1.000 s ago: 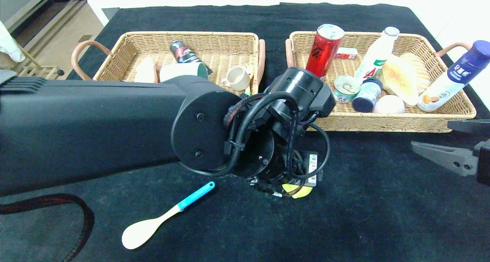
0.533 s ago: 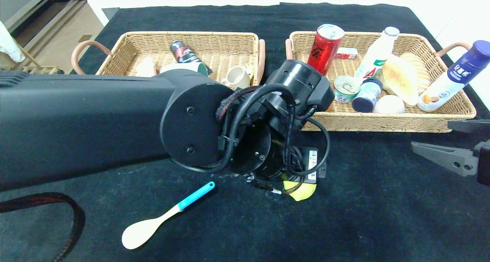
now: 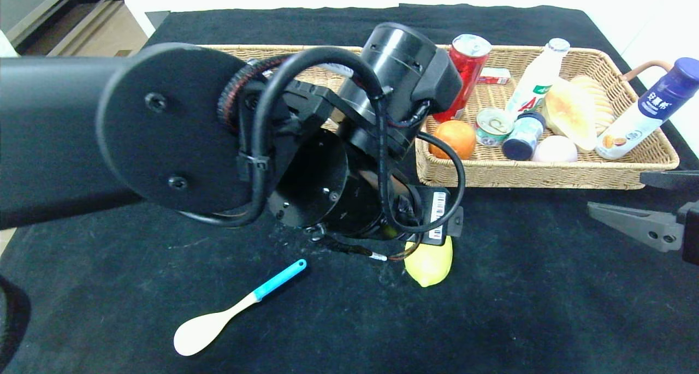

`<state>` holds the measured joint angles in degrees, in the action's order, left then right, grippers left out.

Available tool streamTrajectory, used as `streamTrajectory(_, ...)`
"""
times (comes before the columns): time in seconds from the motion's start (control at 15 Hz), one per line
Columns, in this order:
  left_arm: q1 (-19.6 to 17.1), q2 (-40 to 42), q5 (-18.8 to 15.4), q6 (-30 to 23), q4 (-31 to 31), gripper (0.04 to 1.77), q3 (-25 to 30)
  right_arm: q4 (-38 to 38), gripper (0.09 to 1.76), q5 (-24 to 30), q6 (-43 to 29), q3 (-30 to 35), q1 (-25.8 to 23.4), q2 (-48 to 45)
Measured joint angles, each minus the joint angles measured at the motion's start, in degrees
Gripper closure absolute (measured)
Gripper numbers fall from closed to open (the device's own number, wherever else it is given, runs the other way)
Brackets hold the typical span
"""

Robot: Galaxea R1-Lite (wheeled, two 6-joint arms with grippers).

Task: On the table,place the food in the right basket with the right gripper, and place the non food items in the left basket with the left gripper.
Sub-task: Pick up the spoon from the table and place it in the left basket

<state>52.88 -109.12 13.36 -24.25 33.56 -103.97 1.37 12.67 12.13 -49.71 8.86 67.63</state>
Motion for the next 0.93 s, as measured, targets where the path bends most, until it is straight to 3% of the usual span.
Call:
streamTrajectory(0.27, -0.8, 4.4, 0.0, 6.9, 0.3, 0.11, 0.5, 0.0, 0.14, 0.0, 0.0, 0.1, 0.0, -0.2)
streamTrajectory(0.53, -2.1, 8.0, -0.2, 11.8, 5.2, 0.11, 1.3, 0.0, 0.14, 0.1, 0.0, 0.1, 0.0, -0.3)
streamTrajectory(0.93, -4.4, 14.1, -0.7, 19.9, 5.9, 0.1, 8.8, 0.0, 0.14, 0.1, 0.0, 0.1, 0.0, -0.5)
